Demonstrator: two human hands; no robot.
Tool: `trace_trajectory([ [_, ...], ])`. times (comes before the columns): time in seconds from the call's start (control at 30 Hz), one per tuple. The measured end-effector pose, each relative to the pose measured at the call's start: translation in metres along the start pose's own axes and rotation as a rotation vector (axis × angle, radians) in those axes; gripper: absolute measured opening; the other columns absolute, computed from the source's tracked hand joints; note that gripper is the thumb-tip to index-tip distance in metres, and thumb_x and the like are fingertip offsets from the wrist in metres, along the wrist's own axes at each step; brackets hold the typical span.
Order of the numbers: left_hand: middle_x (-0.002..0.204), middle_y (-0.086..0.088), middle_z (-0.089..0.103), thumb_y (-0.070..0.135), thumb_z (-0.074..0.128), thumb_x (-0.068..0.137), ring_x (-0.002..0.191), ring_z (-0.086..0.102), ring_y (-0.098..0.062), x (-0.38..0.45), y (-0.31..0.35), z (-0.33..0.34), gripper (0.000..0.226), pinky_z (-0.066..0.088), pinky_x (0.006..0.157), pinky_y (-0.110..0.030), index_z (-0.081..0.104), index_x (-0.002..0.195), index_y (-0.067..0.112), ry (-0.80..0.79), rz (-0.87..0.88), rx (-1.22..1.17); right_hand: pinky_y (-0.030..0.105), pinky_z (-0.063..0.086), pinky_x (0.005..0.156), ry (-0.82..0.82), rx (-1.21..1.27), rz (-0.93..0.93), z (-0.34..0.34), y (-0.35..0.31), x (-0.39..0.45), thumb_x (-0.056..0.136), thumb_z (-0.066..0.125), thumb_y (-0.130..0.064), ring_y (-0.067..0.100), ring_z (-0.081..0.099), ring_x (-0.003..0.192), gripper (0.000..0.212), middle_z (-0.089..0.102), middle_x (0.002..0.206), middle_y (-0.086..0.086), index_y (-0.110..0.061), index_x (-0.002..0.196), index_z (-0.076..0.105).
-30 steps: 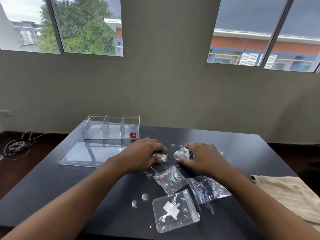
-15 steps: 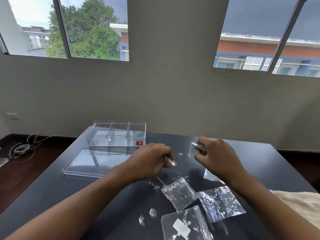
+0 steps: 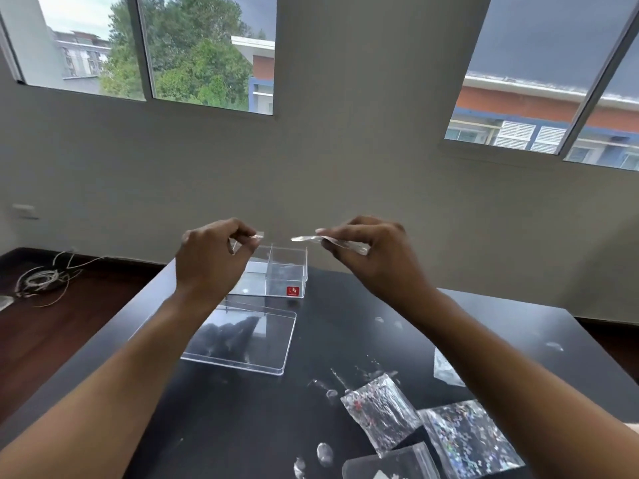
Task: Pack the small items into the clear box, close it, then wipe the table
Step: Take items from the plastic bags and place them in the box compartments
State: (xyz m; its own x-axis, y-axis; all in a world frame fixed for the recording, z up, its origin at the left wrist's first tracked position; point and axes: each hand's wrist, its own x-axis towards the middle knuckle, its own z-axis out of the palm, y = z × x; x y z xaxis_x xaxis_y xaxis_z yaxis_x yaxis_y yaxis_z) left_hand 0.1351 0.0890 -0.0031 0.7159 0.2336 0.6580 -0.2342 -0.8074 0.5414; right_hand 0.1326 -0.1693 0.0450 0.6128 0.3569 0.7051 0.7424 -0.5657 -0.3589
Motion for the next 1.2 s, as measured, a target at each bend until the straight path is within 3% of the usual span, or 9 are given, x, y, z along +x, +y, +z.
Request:
trace_trajectory([
  [0.17,0.081,0.015,0.079,0.041,0.078,0.084,0.08,0.072,-0.019,-0.006,-0.009,0.009,0.009,0.054,0.085,-0.037,0.082,0.087,0.033,-0.093,-0.027,0.064,0.038,0.036,0.084,-0.048,-0.311,0.044,0.053,0.013,0.024,0.095,0.064,-0.048,0.02,0.058,0.097,0.023,0.071,0.097,-0.01,-0.037,0.106,0.08],
  [0.37,0.081,0.011,0.079,0.04,0.064,0.085,0.084,0.072,-0.024,-0.009,-0.014,0.016,0.019,0.052,0.086,-0.039,0.081,0.081,0.032,-0.136,-0.063,0.186,0.042,0.036,0.095,-0.354,-0.441,-0.025,0.082,0.021,0.026,0.105,0.047,-0.041,0.027,0.057,0.108,0.036,0.068,0.11,0.003,-0.022,0.115,0.076],
  [0.5,0.079,0.007,0.077,0.035,0.06,0.083,0.084,0.069,-0.026,-0.009,-0.016,0.019,0.021,0.045,0.085,-0.038,0.077,0.075,0.027,-0.154,-0.033,0.248,0.043,0.03,0.106,-0.642,-0.509,-0.114,0.087,0.024,0.019,0.103,0.021,-0.055,0.025,0.051,0.122,0.062,0.066,0.125,0.003,-0.023,0.133,0.065],
  [0.63,0.082,0.004,0.077,0.034,0.058,0.085,0.086,0.067,-0.028,-0.01,-0.017,0.022,0.023,0.042,0.085,-0.038,0.076,0.076,0.024,-0.155,0.017,0.264,0.042,0.025,0.111,-0.721,-0.566,-0.104,0.092,0.026,0.015,0.093,0.004,-0.072,0.021,0.047,0.129,0.087,0.063,0.133,0.002,-0.025,0.143,0.056],
  [0.73,0.08,0.002,0.075,0.033,0.059,0.089,0.086,0.066,-0.028,-0.011,-0.017,0.024,0.024,0.039,0.083,-0.037,0.074,0.073,0.023,-0.171,0.036,0.284,0.045,0.024,0.111,-0.757,-0.556,-0.06,0.096,0.026,0.017,0.093,-0.003,-0.072,0.022,0.047,0.129,0.088,0.064,0.127,0.003,-0.03,0.135,0.061],
  [0.8,0.078,0.002,0.074,0.033,0.058,0.09,0.086,0.065,-0.027,-0.012,-0.017,0.024,0.026,0.039,0.083,-0.037,0.073,0.072,0.023,-0.179,0.04,0.294,0.047,0.024,0.11,-0.785,-0.534,-0.018,0.097,0.028,0.02,0.094,-0.003,-0.069,0.021,0.047,0.127,0.088,0.066,0.12,0.003,-0.029,0.117,0.072],
  [0.9,0.079,0.001,0.075,0.033,0.057,0.092,0.085,0.065,-0.026,-0.013,-0.016,0.023,0.027,0.04,0.085,-0.038,0.073,0.072,0.023,-0.191,0.042,0.305,0.047,0.028,0.108,-0.717,-0.53,-0.011,0.097,0.028,0.022,0.097,0.012,-0.067,0.021,0.056,0.115,0.078,0.069,0.105,0.002,-0.023,0.091,0.076],
  [1.03,0.081,0.001,0.076,0.034,0.057,0.093,0.085,0.065,-0.026,-0.012,-0.016,0.023,0.028,0.042,0.086,-0.04,0.075,0.075,0.023,-0.21,0.042,0.315,0.047,0.04,0.104,-0.47,-0.374,0.005,0.1,0.021,0.025,0.104,0.038,-0.054,0.023,0.07,0.104,0.055,0.077,0.11,0.003,-0.017,0.133,0.066],
  [1.2,0.082,0.002,0.077,0.034,0.055,0.092,0.086,0.066,-0.027,-0.012,-0.018,0.023,0.028,0.044,0.088,-0.041,0.077,0.078,0.024,-0.223,0.035,0.305,0.042,0.058,0.078,-0.295,-0.402,-0.081,0.103,0.025,0.033,0.102,0.048,-0.023,0.03,0.068,0.057,0.033,0.077,0.072,0.009,-0.01,0.109,0.078],
])
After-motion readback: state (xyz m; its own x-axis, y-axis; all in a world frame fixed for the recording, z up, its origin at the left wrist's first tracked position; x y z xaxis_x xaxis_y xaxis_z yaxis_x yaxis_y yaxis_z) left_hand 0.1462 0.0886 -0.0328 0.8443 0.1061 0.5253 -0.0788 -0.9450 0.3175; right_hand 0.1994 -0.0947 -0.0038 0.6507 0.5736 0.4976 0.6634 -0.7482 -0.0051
